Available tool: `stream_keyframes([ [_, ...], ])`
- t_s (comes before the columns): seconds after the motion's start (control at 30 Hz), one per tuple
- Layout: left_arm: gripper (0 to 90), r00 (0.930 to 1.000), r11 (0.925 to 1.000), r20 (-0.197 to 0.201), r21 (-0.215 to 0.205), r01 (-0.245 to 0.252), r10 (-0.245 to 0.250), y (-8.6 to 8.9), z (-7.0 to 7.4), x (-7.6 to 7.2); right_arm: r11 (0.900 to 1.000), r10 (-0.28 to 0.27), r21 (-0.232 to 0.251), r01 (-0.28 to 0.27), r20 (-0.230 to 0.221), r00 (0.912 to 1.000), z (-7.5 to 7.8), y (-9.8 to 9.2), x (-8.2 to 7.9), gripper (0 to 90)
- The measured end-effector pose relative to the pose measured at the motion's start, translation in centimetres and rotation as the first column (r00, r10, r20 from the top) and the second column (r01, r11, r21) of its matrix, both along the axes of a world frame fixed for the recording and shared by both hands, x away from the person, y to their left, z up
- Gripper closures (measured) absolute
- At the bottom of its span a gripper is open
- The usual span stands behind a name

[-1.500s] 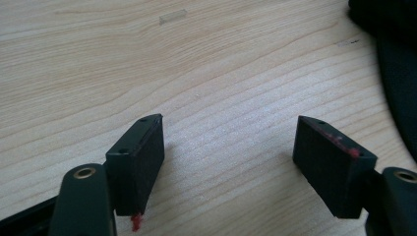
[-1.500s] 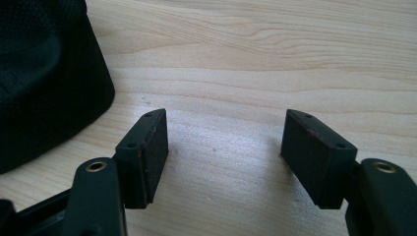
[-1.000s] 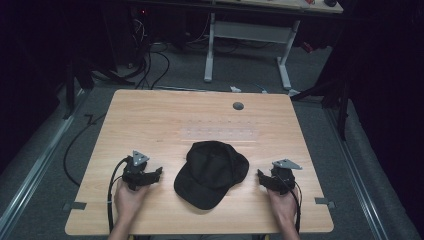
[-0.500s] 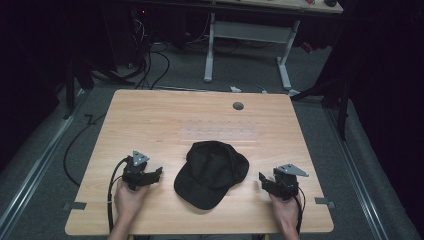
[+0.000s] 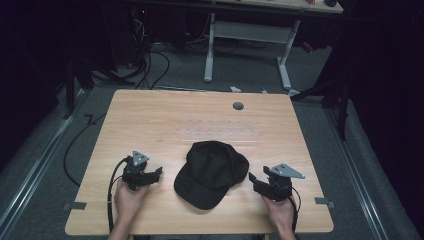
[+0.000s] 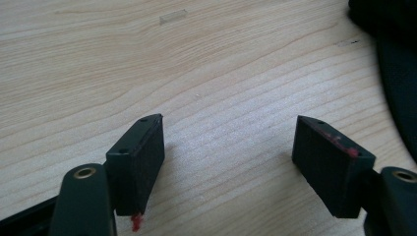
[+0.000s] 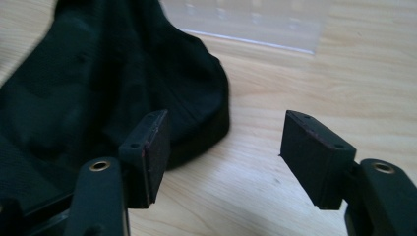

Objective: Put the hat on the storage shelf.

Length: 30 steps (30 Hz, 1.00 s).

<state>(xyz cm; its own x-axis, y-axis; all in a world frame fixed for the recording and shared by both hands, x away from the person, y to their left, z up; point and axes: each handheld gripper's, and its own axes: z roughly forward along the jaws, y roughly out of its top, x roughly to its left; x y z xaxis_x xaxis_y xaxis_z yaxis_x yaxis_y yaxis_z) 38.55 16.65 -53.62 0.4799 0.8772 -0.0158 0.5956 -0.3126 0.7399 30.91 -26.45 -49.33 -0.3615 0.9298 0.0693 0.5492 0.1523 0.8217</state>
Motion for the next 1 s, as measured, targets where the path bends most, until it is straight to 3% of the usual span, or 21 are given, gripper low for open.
stream_keyframes([
  [0.53,28.1,1.0000,1.0000,0.000,0.000,0.000,0.000,0.0,0.0,0.0,0.998,0.065,0.025,-0.065,0.019,0.9977,2.3,2.6,1.7,25.1],
  [1.0,28.1,1.0000,1.0000,0.001,0.000,0.000,0.000,0.0,0.0,0.0,0.993,0.105,0.051,-0.104,-0.014,0.9944,2.8,4.5,4.4,26.5],
])
